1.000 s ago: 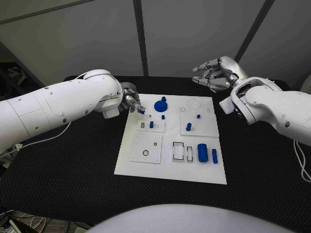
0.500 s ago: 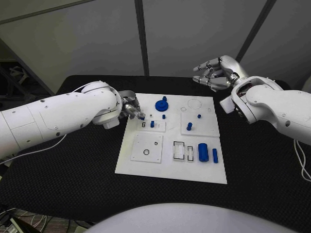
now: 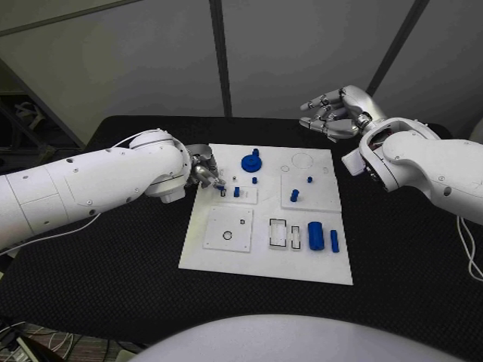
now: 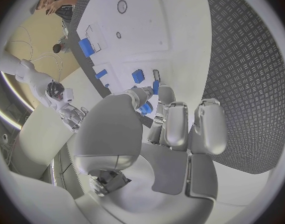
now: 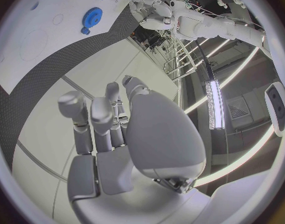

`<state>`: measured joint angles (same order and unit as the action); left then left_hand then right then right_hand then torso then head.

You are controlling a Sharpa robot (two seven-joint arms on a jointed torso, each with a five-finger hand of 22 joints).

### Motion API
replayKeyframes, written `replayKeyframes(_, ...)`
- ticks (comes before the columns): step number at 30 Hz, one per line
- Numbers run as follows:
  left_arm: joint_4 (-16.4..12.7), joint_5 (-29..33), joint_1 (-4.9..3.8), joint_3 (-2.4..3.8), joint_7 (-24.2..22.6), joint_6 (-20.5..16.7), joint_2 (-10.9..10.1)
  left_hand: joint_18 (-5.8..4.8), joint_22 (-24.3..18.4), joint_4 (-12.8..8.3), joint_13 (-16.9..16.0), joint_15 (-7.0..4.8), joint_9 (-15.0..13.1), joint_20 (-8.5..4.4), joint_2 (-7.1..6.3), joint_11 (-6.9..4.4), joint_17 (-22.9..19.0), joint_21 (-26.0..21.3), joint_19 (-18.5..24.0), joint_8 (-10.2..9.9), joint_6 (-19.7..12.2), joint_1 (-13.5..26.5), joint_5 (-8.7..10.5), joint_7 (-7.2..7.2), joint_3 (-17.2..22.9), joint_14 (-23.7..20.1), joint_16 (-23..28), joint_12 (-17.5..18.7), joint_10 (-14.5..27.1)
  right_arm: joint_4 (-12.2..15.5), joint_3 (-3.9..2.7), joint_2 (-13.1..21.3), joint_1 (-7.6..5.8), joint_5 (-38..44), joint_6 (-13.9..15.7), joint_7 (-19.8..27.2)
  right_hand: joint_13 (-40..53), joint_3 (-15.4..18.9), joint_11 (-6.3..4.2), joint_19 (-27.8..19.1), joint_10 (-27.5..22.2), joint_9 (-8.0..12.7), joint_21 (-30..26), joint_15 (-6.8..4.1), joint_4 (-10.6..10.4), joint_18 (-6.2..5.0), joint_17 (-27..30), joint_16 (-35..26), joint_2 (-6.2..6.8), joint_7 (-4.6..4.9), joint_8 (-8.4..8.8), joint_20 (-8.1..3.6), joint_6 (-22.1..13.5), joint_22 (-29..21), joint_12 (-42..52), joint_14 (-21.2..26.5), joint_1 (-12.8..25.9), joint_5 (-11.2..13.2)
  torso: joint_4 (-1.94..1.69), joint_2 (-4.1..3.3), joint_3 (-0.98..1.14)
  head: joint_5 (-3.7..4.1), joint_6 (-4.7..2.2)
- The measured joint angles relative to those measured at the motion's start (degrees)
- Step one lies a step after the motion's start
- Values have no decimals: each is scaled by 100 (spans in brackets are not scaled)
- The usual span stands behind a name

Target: Assemble the parts on the task board

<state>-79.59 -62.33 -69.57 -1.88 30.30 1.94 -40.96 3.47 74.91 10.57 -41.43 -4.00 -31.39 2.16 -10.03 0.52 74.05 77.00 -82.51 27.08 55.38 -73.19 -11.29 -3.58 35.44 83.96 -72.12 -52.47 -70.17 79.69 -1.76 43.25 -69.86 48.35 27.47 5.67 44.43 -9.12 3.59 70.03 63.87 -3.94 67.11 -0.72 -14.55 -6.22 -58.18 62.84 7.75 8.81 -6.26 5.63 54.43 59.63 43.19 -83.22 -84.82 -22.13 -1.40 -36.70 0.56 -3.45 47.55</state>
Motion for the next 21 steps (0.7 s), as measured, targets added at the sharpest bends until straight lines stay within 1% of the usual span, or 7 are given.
replayKeyframes(3, 8, -47, 8, -16, 4, 41, 21, 0, 0, -1, 0, 0, -26, 0, 0, 0, 0, 0, 0, 0, 0, 0, 0, 0, 1, 0, 0, -6, 0, 0, 0, -1, 0, 0, -3, -1, 0, 0, 0, 0, 0, 0, 0, 0, 0, 0, 0, 0, 0, 0, 0, 0, 0, 0, 0, 0, 0, 0, 0, 0, 0, 0, 5)
replayKeyframes(4, 11, -61, 8, -16, 4, 51, 25, 0, 0, -7, 0, 0, -78, 0, 0, 0, 0, 0, 0, 0, 0, 0, 0, 0, 7, 0, 0, -6, 0, 0, 0, -1, 0, 0, -3, -1, 0, 0, 0, 0, 0, 0, 0, 0, 0, 0, 0, 0, 0, 0, 0, 0, 0, 0, 0, 0, 0, 0, 0, 0, 0, 0, 7)
replayKeyframes(9, 21, -113, 8, -16, 4, 91, 37, 0, 0, -23, 0, 0, -83, 0, -16, 0, 0, 0, 0, 22, 0, 16, -24, -1, 23, 0, 0, -6, 0, 2, 0, 1, 1, 0, -7, -2, 0, 0, 0, 0, 0, 0, 0, 0, 0, 0, 0, 0, 0, 0, 0, 0, 0, 0, 0, 0, 0, 0, 1, 0, 0, 10, 13)
replayKeyframes(12, 22, -140, 8, -19, 4, 116, 48, 0, 0, -38, -14, 0, -164, 0, -31, 0, 0, 0, 0, 26, 0, 31, -24, -1, 38, 0, 0, -6, 0, 3, 0, 4, 1, 0, -9, -3, 0, 0, 0, 0, 0, 0, 0, 0, 0, 0, 0, 0, 0, 0, 0, 0, 0, 0, 0, 0, 0, 0, 1, 1, 0, 12, 16)
replayKeyframes(13, 22, -147, 8, -19, 4, 123, 51, 0, 0, -41, -14, 0, -313, 0, -38, 0, -1, 0, 0, 26, -1, 38, -24, -1, 41, 0, 0, -6, 0, 3, 0, 4, 1, 0, -9, -3, 0, 0, 0, 0, 0, 0, 0, 0, 0, 0, 0, 0, 0, 0, 0, 0, 0, 0, 0, 0, 0, 0, 1, 1, 0, 13, 19)
replayKeyframes(19, 15, -176, 14, -24, 4, 171, 60, 0, 0, -56, -13, 0, -326, 0, -55, 0, 4, 0, 1, 25, -1, 56, -24, -1, 57, 0, 0, -6, 0, 4, 0, 4, 1, 1, -12, -4, 0, 0, 0, 0, 0, 0, 0, 0, 0, 0, 0, 0, 0, 0, 0, 0, 0, 1, 0, 0, 0, 0, 2, 1, 1, 14, 24)
replayKeyframes(21, 8, -178, 18, -27, 4, 192, 61, 0, 0, -110, -18, 0, -326, 0, -68, 0, 4, 0, 1, 25, -1, 69, -24, -1, 110, 0, 0, -6, 0, 4, 0, 4, 1, 1, -13, -4, 0, 0, 0, 0, 0, 0, 0, 0, 0, 0, 0, 0, 0, 0, 0, 0, 0, 1, 0, 0, 0, 0, 2, 1, 1, 17, 24)
